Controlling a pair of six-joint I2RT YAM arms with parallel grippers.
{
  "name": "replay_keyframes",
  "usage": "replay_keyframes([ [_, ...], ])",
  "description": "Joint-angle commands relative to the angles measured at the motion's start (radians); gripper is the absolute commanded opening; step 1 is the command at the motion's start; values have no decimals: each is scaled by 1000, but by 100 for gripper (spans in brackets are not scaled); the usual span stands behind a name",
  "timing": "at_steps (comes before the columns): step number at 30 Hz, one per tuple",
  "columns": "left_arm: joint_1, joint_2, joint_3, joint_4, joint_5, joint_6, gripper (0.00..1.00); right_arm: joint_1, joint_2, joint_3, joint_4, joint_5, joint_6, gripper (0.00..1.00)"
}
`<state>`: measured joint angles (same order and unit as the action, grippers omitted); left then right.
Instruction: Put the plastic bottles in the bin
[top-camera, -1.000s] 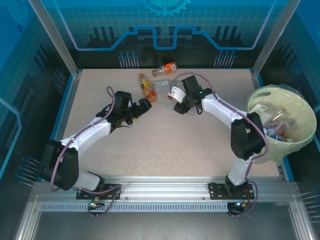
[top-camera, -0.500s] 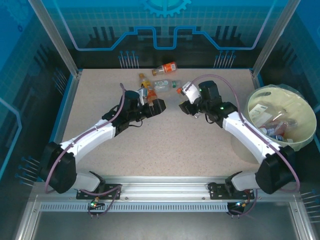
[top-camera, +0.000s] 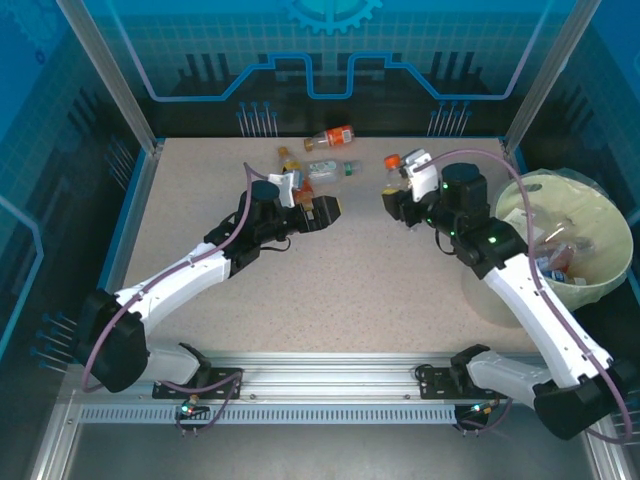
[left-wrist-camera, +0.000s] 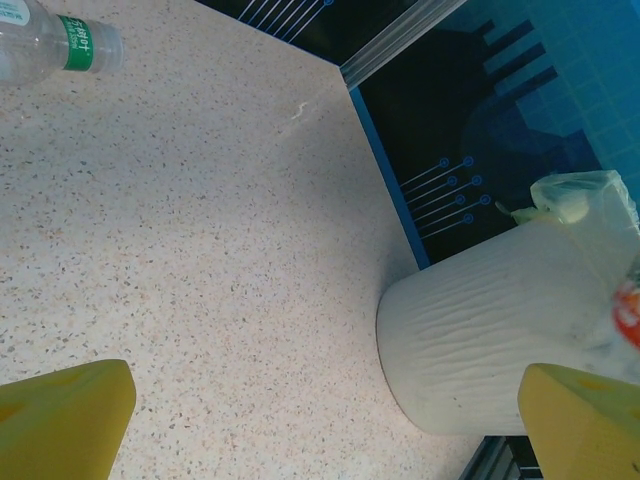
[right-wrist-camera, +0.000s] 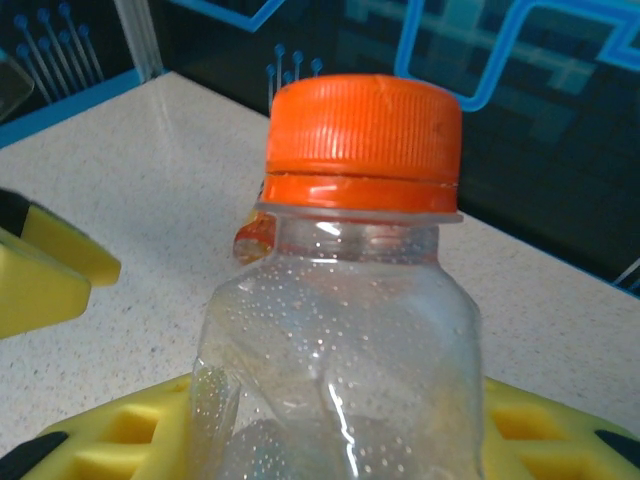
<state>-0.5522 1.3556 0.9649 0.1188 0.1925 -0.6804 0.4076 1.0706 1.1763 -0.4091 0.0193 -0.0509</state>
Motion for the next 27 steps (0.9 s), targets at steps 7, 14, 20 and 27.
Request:
replay_keyframes([
  [7, -5, 23, 40, 44, -4, -3, 99, -190, -139, 81, -82, 105, 118, 35],
  [14, -5, 37, 45, 48, -13, -12, 99, -417, -170, 136, -194, 148, 145, 35],
  [20, -5, 45, 48, 49, -13, -19, 99, -608, -150, 176, -279, 228, 149, 37],
  [27, -3, 49, 57, 18, -66, -25, 99, -717, -101, 168, -371, 569, 110, 38],
])
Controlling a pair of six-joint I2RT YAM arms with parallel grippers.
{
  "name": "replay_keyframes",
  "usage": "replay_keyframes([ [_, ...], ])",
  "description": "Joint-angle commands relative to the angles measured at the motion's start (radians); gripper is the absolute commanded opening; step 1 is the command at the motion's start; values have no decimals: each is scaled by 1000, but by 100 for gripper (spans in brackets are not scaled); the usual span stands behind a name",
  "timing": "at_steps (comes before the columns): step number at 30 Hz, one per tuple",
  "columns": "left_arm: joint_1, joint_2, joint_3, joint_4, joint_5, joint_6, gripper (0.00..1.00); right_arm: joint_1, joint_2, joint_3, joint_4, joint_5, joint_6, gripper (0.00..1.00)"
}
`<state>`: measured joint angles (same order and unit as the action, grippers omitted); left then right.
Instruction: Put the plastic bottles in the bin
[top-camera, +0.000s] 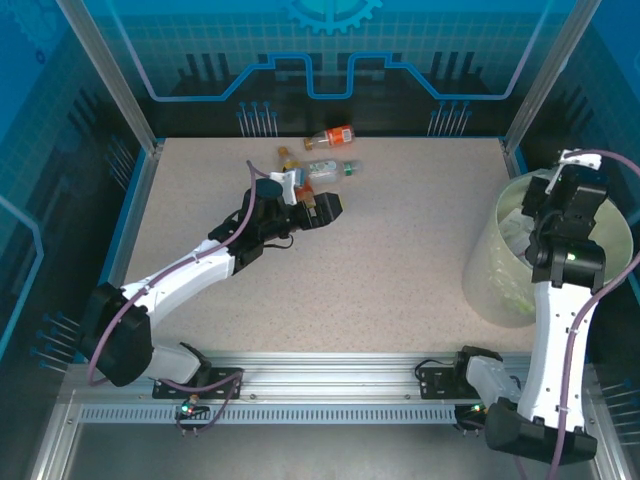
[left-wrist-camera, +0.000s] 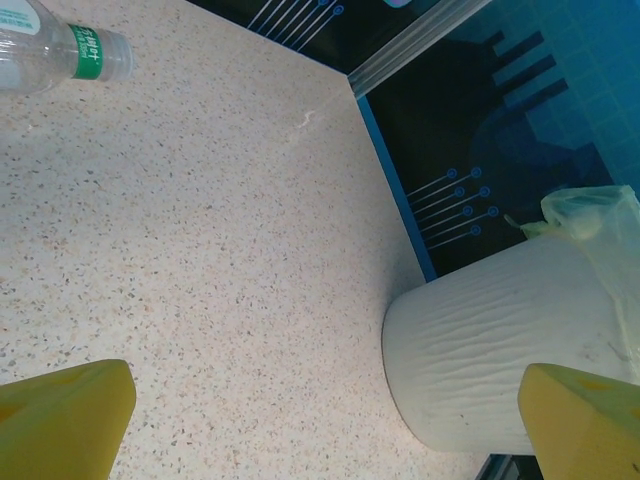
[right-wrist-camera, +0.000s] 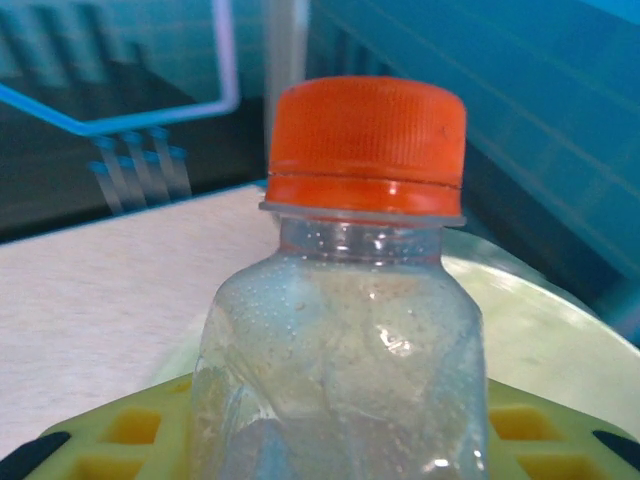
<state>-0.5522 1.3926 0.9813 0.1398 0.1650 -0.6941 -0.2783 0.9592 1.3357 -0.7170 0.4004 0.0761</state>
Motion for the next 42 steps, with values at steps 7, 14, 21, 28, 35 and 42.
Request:
replay_keyframes([
  [7, -3, 35, 67, -15, -56, -12, 99, -132, 42, -22, -73, 327, -55, 42],
  [14, -1, 39, 76, -27, -57, -15, 99, -226, 75, -46, -120, 308, 18, 59],
  [21, -1, 26, 62, -41, -80, -15, 99, -232, 106, -33, -147, 345, 27, 82],
  [28, 0, 23, 56, -43, -96, -17, 99, -198, 93, -22, -145, 314, 24, 86],
  [35, 4, 19, 41, -52, -125, -30, 99, -99, 61, 5, -133, 277, 44, 94],
  [42, 23, 20, 28, -67, -156, -75, 99, 18, 19, 32, -126, 182, 92, 100],
])
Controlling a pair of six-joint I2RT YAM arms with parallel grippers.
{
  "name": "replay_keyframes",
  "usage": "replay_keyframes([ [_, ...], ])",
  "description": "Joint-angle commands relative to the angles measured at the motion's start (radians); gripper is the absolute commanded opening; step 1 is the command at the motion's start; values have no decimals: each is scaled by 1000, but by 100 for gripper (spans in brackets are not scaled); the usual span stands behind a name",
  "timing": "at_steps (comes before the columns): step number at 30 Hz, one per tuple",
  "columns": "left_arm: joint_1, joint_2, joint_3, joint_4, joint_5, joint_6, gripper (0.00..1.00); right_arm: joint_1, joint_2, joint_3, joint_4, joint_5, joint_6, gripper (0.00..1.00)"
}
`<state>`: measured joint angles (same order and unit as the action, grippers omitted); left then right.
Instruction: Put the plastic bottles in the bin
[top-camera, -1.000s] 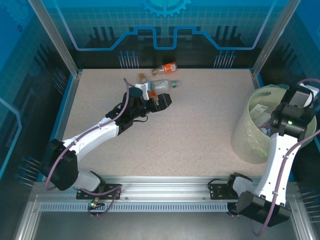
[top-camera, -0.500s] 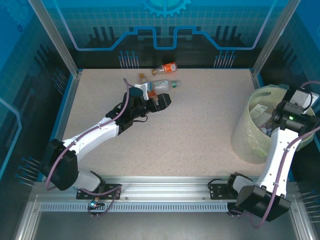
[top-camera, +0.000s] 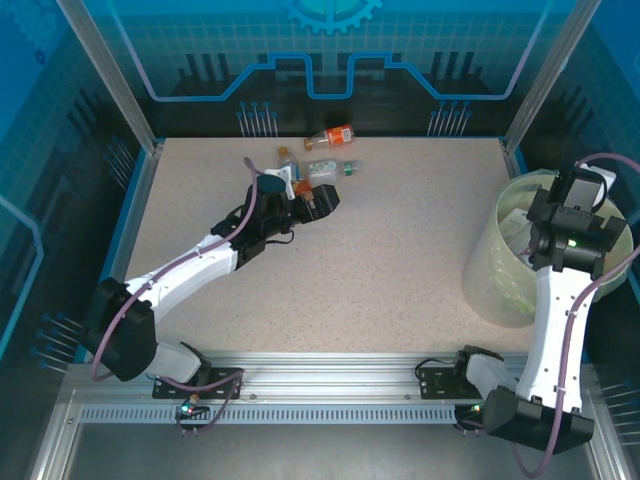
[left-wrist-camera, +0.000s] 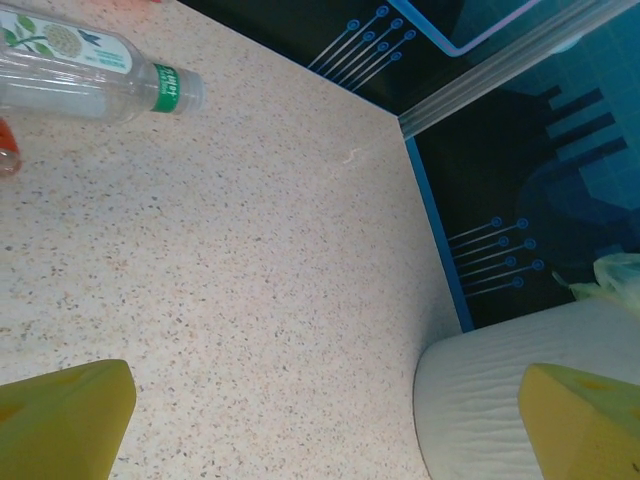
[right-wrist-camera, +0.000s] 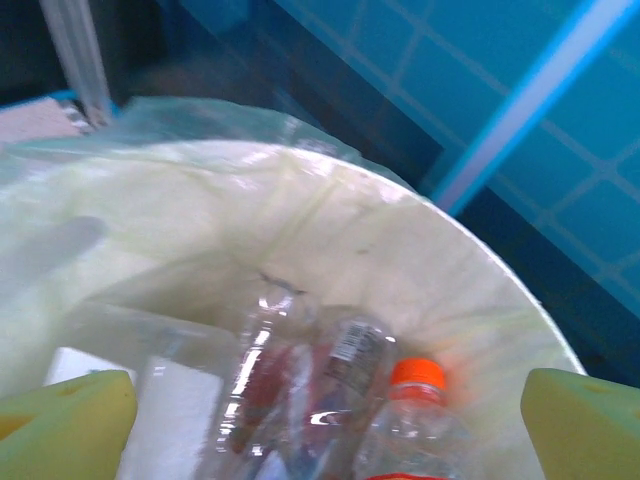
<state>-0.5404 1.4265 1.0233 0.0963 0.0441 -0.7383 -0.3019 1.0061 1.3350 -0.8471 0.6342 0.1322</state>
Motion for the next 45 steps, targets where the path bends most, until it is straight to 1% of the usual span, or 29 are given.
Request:
replay_keyframes([
  [1, 13, -12, -15, -29, -42, -37, 99, 62, -37, 33, 9, -70, 45, 100],
  [5, 22, -12, -18, -46, -61, -63, 99, 128, -77, 25, 44, -188, 72, 100],
  [9, 25, -12, -20, -62, -94, -90, 99, 177, -111, 3, 97, -375, 121, 100],
  [13, 26, -11, -23, -69, -116, -99, 99, 231, -124, -9, 149, -524, 165, 100],
  [17, 31, -6, -18, -72, -119, -102, 99, 292, -124, -6, 185, -616, 215, 100],
  [20, 36, 3, -14, -85, -118, -112, 99, 332, -137, -47, 278, -714, 267, 100],
  [22, 44, 9, -12, -96, -124, -128, 99, 364, -134, -73, 337, -756, 295, 100],
  [24, 54, 21, -11, -107, -130, -149, 99, 400, -116, -79, 363, -772, 299, 100],
  [28, 85, 59, 2, -140, -132, -189, 99, 483, -65, -67, 368, -756, 284, 100],
  [32, 119, 130, 64, -217, -150, -195, 99, 555, -22, -67, 376, -737, 254, 100],
  [35, 143, 208, 155, -331, -186, -212, 99, 591, 6, -71, 372, -713, 247, 100],
  [37, 153, 267, 223, -387, -221, -202, 99, 609, 14, -89, 401, -716, 254, 100],
  [40, 168, 346, 303, -395, -285, -165, 99, 629, 31, -100, 422, -720, 254, 100],
  [45, 213, 496, 477, -429, -296, -117, 99, 653, 50, -93, 400, -691, 231, 100],
])
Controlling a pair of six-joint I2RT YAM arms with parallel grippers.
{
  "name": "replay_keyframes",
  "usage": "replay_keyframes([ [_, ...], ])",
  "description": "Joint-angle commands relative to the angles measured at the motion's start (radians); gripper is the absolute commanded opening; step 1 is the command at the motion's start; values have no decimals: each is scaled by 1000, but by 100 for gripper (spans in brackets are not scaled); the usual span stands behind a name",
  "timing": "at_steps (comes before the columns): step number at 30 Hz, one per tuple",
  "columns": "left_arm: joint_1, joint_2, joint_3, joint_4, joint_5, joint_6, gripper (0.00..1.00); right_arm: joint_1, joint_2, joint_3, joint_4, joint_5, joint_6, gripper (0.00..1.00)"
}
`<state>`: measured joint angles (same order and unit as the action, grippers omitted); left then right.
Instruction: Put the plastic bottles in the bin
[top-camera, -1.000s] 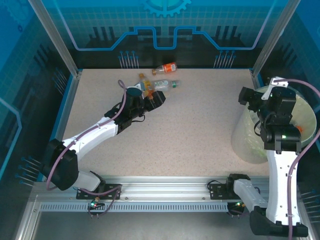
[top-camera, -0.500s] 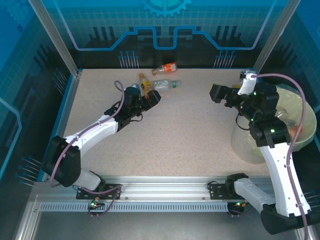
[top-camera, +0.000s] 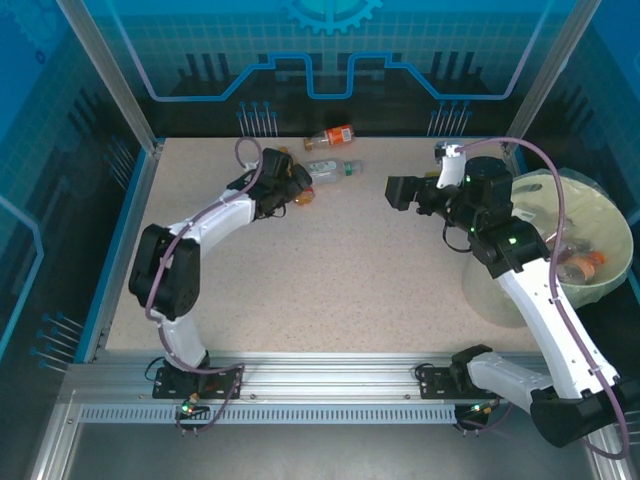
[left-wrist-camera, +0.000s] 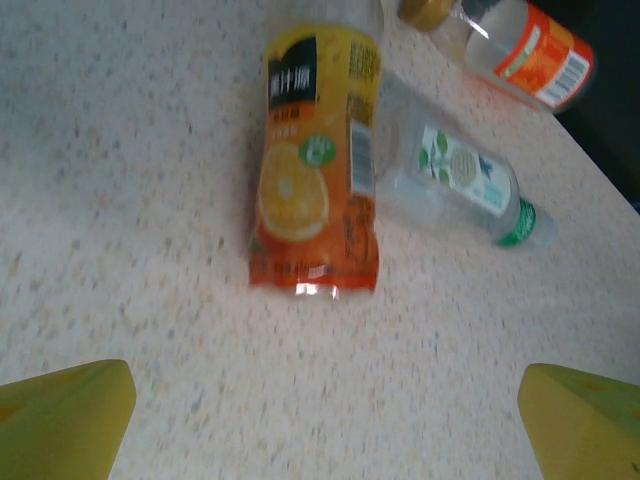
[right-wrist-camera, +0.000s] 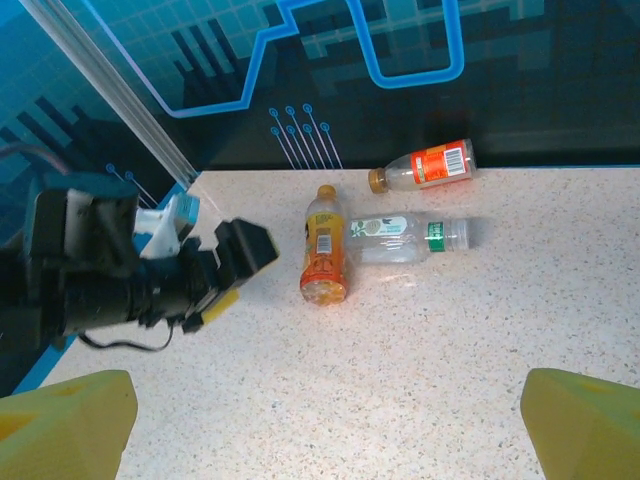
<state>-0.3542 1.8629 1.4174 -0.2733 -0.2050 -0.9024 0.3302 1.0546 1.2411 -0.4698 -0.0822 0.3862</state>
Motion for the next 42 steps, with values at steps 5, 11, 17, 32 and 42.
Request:
replay_keyframes([
  [5, 53, 208, 240, -98, -20, 103, 99, 24, -14, 8, -18, 67, -44, 100],
  [11, 55, 352, 400, -202, 98, 205, 99, 24, -33, -7, -30, 120, -41, 100],
  [17, 55, 410, 430, -220, 141, 265, 94, 24, -31, -4, -33, 140, -39, 100],
  [32, 54, 533, 557, -330, 178, 357, 75, 24, -22, 18, -55, 107, -44, 100],
  [42, 54, 449, 421, -251, 172, 356, 59, 24, -28, -8, -34, 104, 13, 100],
])
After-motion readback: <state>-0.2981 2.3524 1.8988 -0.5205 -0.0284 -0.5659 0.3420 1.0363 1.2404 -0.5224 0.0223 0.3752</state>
